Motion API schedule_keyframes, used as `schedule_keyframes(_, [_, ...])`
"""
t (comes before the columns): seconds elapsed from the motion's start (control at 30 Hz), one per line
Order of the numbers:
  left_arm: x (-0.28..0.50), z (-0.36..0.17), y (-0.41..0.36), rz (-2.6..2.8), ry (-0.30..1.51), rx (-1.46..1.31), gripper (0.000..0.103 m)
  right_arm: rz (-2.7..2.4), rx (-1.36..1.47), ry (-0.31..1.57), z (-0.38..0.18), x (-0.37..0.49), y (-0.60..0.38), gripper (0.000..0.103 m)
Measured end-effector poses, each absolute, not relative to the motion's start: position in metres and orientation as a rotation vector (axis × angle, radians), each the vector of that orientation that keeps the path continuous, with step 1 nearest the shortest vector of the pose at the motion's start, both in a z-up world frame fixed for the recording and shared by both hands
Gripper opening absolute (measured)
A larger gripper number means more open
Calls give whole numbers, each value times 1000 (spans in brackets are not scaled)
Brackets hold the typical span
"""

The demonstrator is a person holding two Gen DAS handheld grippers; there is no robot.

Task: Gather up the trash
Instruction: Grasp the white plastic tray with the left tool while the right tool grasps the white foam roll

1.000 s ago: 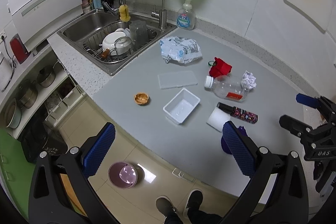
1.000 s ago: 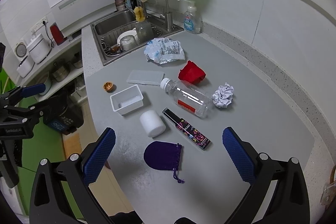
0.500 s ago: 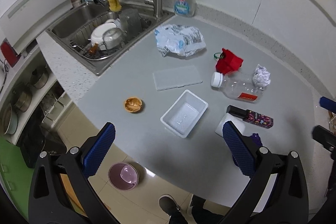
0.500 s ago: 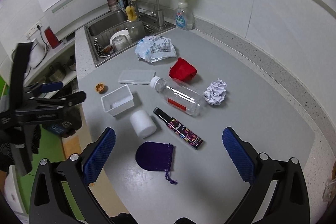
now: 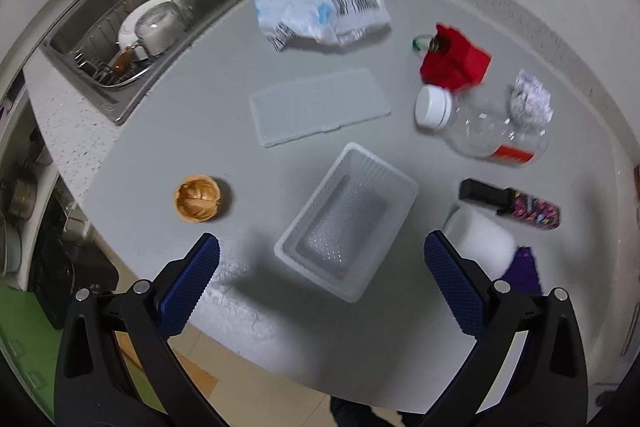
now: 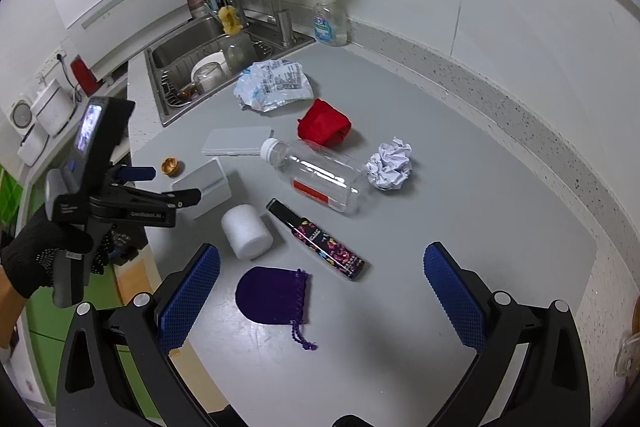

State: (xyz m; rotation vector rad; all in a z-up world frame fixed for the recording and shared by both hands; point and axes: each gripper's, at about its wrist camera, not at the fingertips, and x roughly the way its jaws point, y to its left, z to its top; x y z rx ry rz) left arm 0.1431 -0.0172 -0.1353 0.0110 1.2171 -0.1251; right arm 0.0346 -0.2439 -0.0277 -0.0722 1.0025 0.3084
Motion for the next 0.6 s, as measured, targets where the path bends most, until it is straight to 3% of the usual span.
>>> schedule_keyframes(0.07, [146,-142,-17,-124,1234,27,99,301,-66,1009,-30,36,-247,98])
schedule_keyframes(0.13, [151,-149,-19,-134,1252,47,83,299,-63,1016,-31,38,-248,98])
schedule_keyframes(0.17, [153,-151,-21,-159,1257,38,82,299,-62,1019,-31,38,-249,98])
schedule_keyframes(0.27, [156,-157,-27,-175,1275,73,63,301,-38,1041,-36,41,-252,98])
schedule_keyframes(0.4, [155,-158,-26,-172,1268,70,57,299,-16,1069,-42,45,-255,98])
schedule_keyframes(0.47, [154,-155,-25,-182,1258,70,46,304,-13,1084,-46,46,-254,98])
schedule_keyframes(0.53, [152,-148,-25,-179,1242,76,30,320,-21,1094,-49,46,-250,98])
schedule_keyframes(0.6, [148,-143,-25,-182,1233,54,22,339,-34,1097,-51,46,-245,98])
